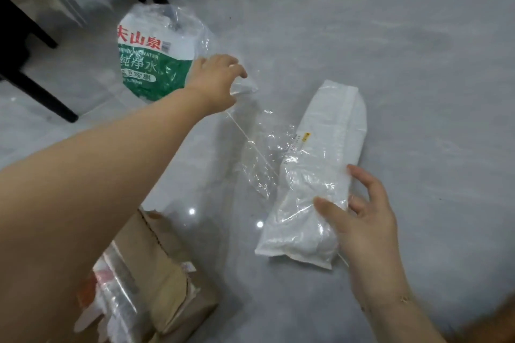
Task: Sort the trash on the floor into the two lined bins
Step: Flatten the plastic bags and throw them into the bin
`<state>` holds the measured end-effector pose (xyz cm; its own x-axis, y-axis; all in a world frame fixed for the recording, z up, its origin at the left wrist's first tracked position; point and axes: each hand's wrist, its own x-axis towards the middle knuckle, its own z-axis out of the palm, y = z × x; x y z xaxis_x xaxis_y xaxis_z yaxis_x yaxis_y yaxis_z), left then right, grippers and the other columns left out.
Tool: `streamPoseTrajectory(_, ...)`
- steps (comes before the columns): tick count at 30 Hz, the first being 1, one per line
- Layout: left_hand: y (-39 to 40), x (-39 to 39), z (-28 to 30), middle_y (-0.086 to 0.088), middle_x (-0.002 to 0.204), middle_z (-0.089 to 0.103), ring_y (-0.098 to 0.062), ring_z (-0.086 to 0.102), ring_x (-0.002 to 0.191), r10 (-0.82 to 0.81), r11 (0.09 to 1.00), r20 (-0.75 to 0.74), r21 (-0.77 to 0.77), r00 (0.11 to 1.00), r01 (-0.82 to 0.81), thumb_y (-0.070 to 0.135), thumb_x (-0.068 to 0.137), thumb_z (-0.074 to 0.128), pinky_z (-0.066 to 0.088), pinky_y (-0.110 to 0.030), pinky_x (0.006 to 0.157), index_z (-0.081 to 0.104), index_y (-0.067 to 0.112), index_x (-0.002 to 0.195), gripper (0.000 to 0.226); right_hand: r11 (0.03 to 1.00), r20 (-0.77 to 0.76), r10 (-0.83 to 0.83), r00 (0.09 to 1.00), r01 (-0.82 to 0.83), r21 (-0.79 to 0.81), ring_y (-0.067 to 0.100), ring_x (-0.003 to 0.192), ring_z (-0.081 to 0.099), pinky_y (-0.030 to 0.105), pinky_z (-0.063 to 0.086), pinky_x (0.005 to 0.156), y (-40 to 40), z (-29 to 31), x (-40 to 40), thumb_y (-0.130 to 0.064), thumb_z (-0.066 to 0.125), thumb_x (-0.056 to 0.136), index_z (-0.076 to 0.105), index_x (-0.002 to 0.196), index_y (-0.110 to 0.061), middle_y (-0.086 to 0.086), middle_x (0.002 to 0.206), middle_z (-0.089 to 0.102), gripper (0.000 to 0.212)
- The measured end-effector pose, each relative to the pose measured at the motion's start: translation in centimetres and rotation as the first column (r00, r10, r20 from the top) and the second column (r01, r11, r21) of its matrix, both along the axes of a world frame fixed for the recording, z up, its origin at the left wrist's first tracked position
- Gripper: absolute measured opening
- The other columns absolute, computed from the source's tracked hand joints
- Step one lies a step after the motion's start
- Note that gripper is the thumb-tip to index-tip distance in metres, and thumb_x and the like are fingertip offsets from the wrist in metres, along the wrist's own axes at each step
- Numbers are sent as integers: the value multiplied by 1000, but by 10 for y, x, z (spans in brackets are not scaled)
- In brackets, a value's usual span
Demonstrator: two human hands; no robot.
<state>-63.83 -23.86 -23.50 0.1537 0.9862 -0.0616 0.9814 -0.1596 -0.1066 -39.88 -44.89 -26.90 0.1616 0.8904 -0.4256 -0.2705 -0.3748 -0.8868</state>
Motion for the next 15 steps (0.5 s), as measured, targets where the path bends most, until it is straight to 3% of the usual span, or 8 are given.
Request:
streamPoseTrajectory(3, 20, -12, -25, -2, 160, 6, -27, 2, 148, 103, 988, -139, -98, 985, -117, 31, 86, 62, 7, -59, 114, 21, 34, 148, 74, 999, 26, 40, 999, -39, -15, 23, 87, 70, 50, 56, 83, 3, -9, -2, 3, 72, 76, 54, 114, -41, 2, 89, 74, 61)
streamPoseTrajectory(6, 29, -20, -51, 5, 160, 11, -31, 17, 145, 173, 940, -100, -282, 980, -194, 46, 92, 45, 9, -62, 113, 15, 46, 146, 62, 998, 10, 52, 999, -52, -25, 23, 88, 69, 49, 56, 83, 6, -13, -1, 6, 72, 75, 56, 111, -40, 2, 87, 74, 61)
streamPoseTrajectory(9, 26, -20, -60, 4, 159, 19, -33, 32, 139, 173, 936, -89, -297, 981, -191, 27, 94, 43, 9, -58, 115, 18, 43, 148, 62, 999, -9, 39, 999, -39, -29, 29, 92, 67, 50, 56, 83, 7, -15, -1, 8, 72, 74, 56, 112, -37, 5, 86, 74, 61)
streamPoseTrajectory(13, 10, -15, -55, 5, 160, 16, -31, 28, 142, 120, 934, -45, -334, 992, -128, 12, 89, 45, 17, -57, 115, 18, 42, 150, 72, 999, 13, 37, 999, -37, -20, 35, 92, 66, 52, 54, 86, 6, -14, -2, 6, 71, 76, 56, 113, -39, 10, 86, 73, 60)
streamPoseTrajectory(15, -6, -5, -49, 4, 159, 20, -28, 28, 142, 97, 936, 52, -345, 994, -73, 12, 90, 46, 23, -46, 116, 23, 37, 150, 69, 1000, -18, 21, 1000, -21, -20, 30, 89, 69, 52, 54, 86, 6, -9, -2, 8, 70, 76, 56, 115, -36, 6, 85, 74, 60)
